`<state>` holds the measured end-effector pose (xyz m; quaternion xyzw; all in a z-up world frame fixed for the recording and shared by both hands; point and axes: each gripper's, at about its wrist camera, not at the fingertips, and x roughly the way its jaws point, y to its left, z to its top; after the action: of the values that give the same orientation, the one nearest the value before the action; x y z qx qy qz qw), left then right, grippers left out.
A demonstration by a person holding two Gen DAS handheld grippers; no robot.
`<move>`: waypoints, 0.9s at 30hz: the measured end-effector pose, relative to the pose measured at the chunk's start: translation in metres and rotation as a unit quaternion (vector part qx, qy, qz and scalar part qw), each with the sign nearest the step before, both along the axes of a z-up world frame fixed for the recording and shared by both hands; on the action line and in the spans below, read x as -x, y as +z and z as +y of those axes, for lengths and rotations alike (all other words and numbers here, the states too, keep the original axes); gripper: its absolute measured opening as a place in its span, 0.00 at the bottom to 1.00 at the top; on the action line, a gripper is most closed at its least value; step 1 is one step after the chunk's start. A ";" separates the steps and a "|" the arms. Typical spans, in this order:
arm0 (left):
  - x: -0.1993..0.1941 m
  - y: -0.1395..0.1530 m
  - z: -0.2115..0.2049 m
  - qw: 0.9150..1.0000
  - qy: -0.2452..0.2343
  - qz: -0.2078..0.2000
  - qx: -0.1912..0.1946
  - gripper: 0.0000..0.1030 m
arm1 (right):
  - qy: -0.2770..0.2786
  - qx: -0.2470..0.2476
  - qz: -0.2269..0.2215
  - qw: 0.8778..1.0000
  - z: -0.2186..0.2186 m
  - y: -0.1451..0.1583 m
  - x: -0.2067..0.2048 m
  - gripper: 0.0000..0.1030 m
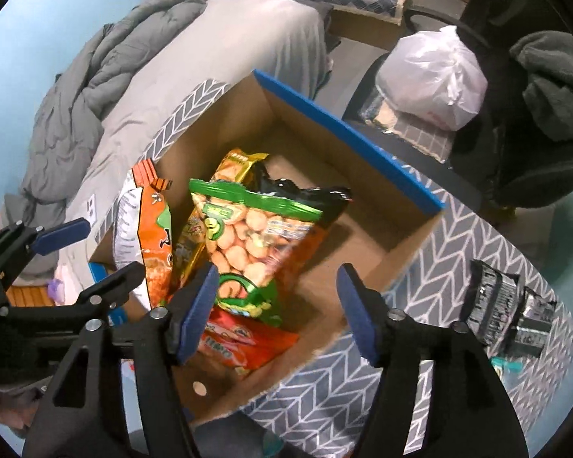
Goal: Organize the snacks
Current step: 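Move both tools back over the snacks on the table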
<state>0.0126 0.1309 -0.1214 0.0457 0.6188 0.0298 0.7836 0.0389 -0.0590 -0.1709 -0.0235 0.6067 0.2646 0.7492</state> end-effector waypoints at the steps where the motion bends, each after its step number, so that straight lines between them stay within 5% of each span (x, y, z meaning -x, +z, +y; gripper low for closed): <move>1: 0.001 0.004 -0.002 1.000 -0.001 -0.004 0.001 0.69 | -0.004 0.000 -0.002 1.000 -0.004 0.002 0.000 0.66; 16: 0.011 0.025 -0.057 0.999 -0.034 -0.011 0.038 0.72 | -0.080 0.015 -0.013 0.997 -0.092 0.019 0.020 0.71; 27: 0.014 0.023 -0.124 0.994 -0.104 0.005 0.041 0.72 | -0.166 0.035 0.011 0.986 -0.186 0.002 0.043 0.71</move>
<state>-0.0018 0.0066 -0.0988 0.0778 0.6152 -0.0772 0.7807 -0.0041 -0.2454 -0.1692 0.0542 0.6194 0.1158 0.7746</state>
